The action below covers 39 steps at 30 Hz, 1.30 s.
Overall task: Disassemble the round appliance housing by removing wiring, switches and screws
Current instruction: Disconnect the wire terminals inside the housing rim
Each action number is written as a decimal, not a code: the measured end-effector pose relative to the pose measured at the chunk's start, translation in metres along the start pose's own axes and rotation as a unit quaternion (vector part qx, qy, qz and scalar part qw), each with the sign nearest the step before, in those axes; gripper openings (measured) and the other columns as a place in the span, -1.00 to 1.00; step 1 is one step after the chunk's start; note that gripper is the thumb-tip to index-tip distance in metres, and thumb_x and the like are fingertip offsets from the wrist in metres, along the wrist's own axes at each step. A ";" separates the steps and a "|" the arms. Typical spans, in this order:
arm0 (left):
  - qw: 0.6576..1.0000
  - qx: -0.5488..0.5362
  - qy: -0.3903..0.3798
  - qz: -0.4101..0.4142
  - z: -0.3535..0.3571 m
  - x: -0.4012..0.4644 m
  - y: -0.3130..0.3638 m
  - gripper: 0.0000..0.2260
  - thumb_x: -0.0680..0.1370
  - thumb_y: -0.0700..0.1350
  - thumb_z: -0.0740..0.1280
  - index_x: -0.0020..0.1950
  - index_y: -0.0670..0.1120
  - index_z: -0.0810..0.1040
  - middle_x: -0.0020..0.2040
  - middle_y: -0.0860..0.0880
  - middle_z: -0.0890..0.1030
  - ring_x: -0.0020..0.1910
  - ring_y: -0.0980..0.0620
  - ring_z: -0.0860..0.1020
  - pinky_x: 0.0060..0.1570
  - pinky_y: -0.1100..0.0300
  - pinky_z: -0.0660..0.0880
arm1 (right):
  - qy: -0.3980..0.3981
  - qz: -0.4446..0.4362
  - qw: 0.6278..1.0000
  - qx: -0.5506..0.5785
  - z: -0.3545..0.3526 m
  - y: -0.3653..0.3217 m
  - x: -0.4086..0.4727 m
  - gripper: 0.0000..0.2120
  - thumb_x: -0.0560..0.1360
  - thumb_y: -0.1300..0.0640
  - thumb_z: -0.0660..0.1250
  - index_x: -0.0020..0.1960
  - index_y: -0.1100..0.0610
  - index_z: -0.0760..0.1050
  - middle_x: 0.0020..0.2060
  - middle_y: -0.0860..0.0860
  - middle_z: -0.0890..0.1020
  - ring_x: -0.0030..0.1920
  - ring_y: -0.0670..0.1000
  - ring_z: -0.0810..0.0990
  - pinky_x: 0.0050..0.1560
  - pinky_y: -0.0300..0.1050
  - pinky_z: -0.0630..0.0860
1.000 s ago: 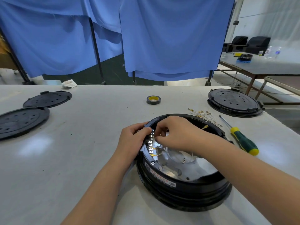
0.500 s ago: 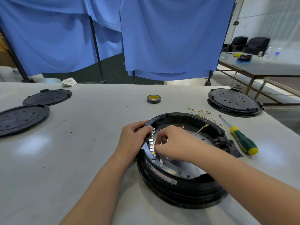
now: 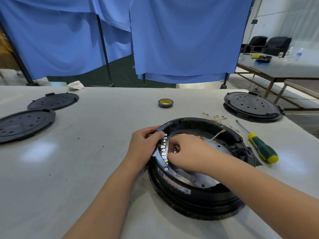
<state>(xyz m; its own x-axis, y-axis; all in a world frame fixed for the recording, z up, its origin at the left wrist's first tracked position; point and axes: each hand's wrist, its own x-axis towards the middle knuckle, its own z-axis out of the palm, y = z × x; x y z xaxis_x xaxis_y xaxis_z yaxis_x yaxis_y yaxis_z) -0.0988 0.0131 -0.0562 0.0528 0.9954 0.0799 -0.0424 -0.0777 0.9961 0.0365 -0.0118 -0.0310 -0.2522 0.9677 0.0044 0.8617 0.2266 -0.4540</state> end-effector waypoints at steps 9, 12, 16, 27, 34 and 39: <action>1.000 0.000 0.007 -0.005 0.001 0.001 0.000 -0.72 0.47 -0.30 0.34 -0.26 0.04 0.72 -0.27 -0.10 0.70 -0.30 0.02 0.63 -0.26 0.18 0.58 | -0.010 0.008 1.000 0.004 0.001 -0.002 0.001 -0.84 0.39 0.13 0.22 -0.36 0.01 0.33 -0.41 -0.07 0.46 -0.37 -0.08 0.41 -0.37 -0.18 0.32; 1.000 -0.004 0.011 -0.010 0.001 0.001 0.000 -0.73 0.47 -0.30 0.34 -0.26 0.03 0.72 -0.26 -0.11 0.70 -0.30 0.01 0.63 -0.26 0.17 0.59 | -0.012 0.017 1.000 0.012 0.002 -0.001 0.001 -0.89 0.38 0.14 0.21 -0.32 0.03 0.36 -0.40 -0.06 0.49 -0.36 -0.05 0.43 -0.36 -0.17 0.36; 1.000 0.006 0.014 -0.011 0.001 0.001 0.000 -0.74 0.47 -0.29 0.35 -0.25 0.03 0.72 -0.25 -0.10 0.70 -0.28 0.01 0.63 -0.20 0.13 0.58 | -0.013 0.037 0.999 0.020 0.000 0.000 0.005 -0.92 0.36 0.14 0.21 -0.29 0.05 0.45 -0.36 -0.04 0.57 -0.29 -0.01 0.54 -0.28 -0.15 0.47; 1.000 0.005 0.010 -0.011 0.001 0.001 0.000 -0.72 0.47 -0.29 0.35 -0.26 0.05 0.72 -0.27 -0.07 0.70 -0.31 0.05 0.62 -0.29 0.22 0.56 | -0.012 0.052 0.998 0.041 -0.002 0.001 0.004 -0.93 0.32 0.15 0.24 -0.32 0.03 0.46 -0.35 -0.04 0.61 -0.28 -0.03 0.57 -0.27 -0.15 0.49; 1.000 0.009 0.011 -0.008 0.001 0.001 0.000 -0.72 0.47 -0.29 0.34 -0.26 0.05 0.72 -0.22 -0.13 0.70 -0.28 0.02 0.62 -0.27 0.20 0.57 | -0.017 0.057 0.998 0.020 -0.002 0.000 0.004 -0.95 0.32 0.13 0.23 -0.26 0.04 0.47 -0.29 -0.01 0.63 -0.20 0.01 0.59 -0.20 -0.11 0.52; 1.000 0.015 0.011 -0.005 0.001 0.001 0.000 -0.71 0.47 -0.28 0.35 -0.28 0.08 0.71 -0.22 -0.14 0.70 -0.28 0.03 0.62 -0.27 0.21 0.56 | -0.024 0.064 0.997 0.019 -0.004 -0.003 0.006 -0.95 0.33 0.14 0.23 -0.28 0.02 0.44 -0.31 -0.04 0.58 -0.23 -0.01 0.56 -0.28 -0.16 0.46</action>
<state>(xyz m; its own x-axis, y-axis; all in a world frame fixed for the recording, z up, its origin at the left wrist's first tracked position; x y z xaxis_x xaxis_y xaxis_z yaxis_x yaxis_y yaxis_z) -0.0978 0.0136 -0.0561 0.0311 0.9970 0.0703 -0.0129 -0.0699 0.9975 0.0344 -0.0066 -0.0259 -0.1619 0.9819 -0.0979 0.8713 0.0957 -0.4813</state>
